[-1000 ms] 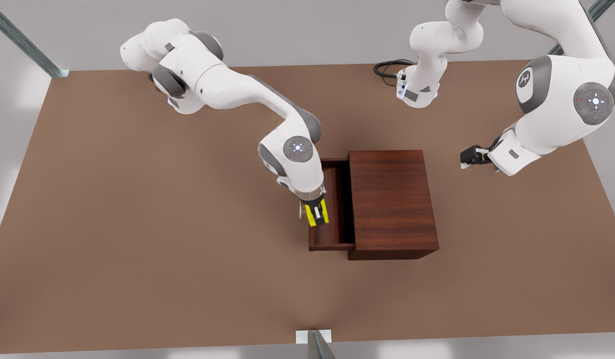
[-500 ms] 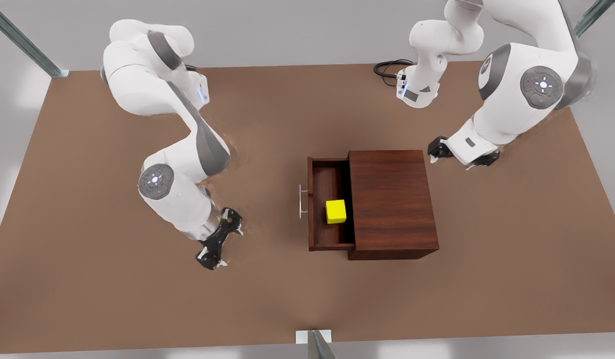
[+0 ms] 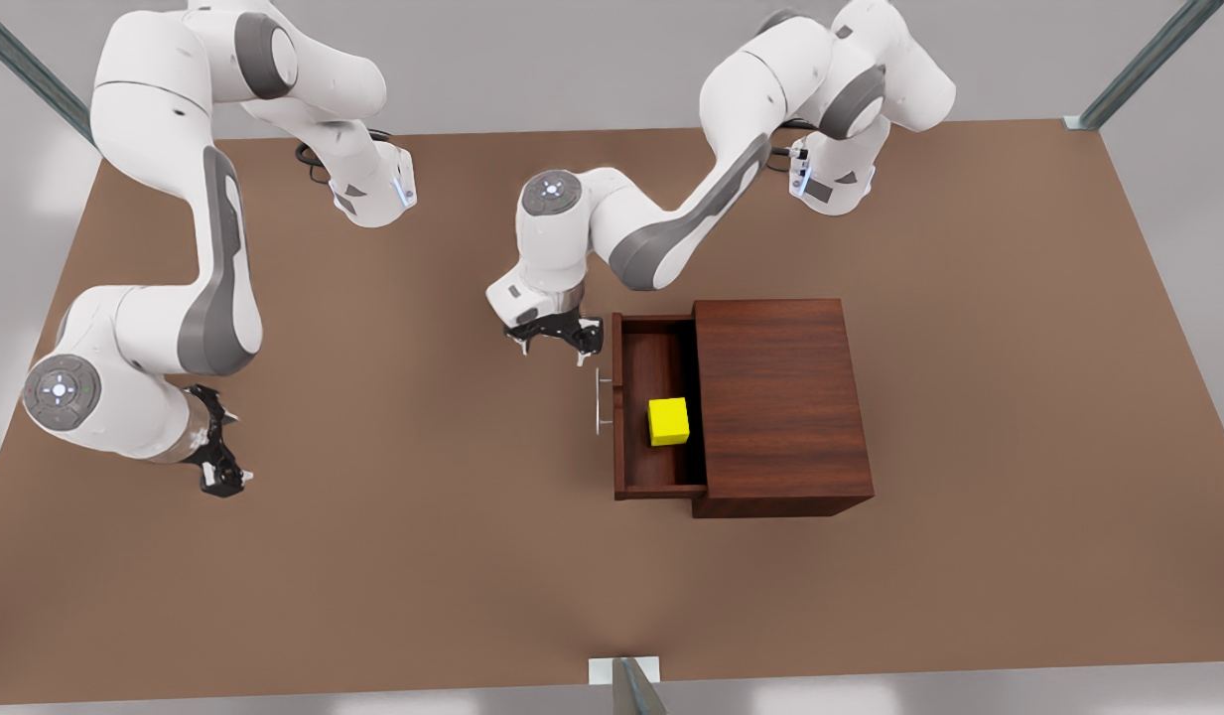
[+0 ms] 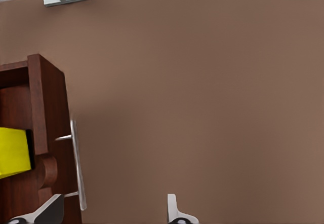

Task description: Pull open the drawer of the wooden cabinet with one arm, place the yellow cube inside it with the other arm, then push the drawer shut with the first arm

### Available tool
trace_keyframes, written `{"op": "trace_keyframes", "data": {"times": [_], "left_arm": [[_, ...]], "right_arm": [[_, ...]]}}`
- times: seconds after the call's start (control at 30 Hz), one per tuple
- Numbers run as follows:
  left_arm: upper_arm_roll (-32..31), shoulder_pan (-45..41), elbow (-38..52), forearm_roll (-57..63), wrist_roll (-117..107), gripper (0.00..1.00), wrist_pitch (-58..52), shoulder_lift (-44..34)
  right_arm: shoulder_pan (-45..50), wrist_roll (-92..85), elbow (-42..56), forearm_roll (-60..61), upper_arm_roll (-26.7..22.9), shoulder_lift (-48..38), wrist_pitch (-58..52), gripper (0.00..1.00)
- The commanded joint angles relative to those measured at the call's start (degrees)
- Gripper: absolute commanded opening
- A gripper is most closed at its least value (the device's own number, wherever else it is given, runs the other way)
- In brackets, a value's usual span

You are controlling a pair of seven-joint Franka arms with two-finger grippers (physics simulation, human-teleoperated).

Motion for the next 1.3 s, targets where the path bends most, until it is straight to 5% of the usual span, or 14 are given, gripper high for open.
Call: {"op": "trace_keyframes", "data": {"times": [0.0, 0.73, 1.27], "left_arm": [[0.74, 0.04, 1.81, 0.90, -43.47, 1.00, 15.08, 2.39], [6.10, -2.86, 2.00, 7.23, -42.51, 1.00, 20.62, 12.85], [6.10, -4.53, 0.86, 12.33, -31.00, 1.00, 2.95, 11.27]], "right_arm": [[0.09, -57.65, 0.06, 0.21, -0.02, 0.03, -1.09, 1.00], [0.00, -57.47, 0.06, 0.65, -0.02, 0.29, -1.09, 1.00], [0.00, -57.47, 0.06, 0.73, -0.02, 0.29, -1.09, 1.00]]}}
